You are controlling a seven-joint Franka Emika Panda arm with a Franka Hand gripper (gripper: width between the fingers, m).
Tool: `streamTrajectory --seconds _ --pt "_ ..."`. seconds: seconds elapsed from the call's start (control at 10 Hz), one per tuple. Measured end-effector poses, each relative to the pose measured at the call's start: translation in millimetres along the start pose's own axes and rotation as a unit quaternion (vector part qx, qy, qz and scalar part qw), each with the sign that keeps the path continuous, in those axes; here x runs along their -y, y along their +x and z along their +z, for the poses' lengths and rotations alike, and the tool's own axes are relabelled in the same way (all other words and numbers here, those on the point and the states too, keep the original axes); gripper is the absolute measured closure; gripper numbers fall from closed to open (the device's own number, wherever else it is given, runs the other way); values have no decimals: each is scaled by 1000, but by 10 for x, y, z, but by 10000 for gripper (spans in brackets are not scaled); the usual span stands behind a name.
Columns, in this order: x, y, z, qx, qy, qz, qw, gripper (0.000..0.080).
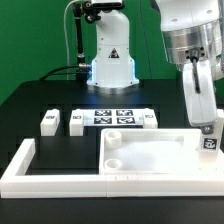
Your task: Assemble desk
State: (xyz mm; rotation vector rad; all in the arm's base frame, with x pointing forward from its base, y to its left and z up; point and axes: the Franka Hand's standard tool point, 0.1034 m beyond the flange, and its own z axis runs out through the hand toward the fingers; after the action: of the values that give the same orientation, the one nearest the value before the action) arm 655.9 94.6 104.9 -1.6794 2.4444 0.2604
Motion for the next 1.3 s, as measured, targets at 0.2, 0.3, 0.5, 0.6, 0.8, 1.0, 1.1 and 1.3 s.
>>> streamTrajectory --seconds 0.2,0.3,0.5,0.6,0.8,1.0,1.1,1.3 --pt "6 2 1 0 2 12 1000 510" --pt "1 0 6 0 2 7 1000 398" --pt "3 -7 0 0 2 6 1000 229" --pt "15 -89 -128 6 9 -1 1000 162" --pt "24 -223 -601 25 14 -38 999 153" --pt "51 -221 -591 24 19 -40 999 151" --pt "50 -225 -589 24 19 -40 999 151" --pt "51 -226 -586 24 20 -41 999 151"
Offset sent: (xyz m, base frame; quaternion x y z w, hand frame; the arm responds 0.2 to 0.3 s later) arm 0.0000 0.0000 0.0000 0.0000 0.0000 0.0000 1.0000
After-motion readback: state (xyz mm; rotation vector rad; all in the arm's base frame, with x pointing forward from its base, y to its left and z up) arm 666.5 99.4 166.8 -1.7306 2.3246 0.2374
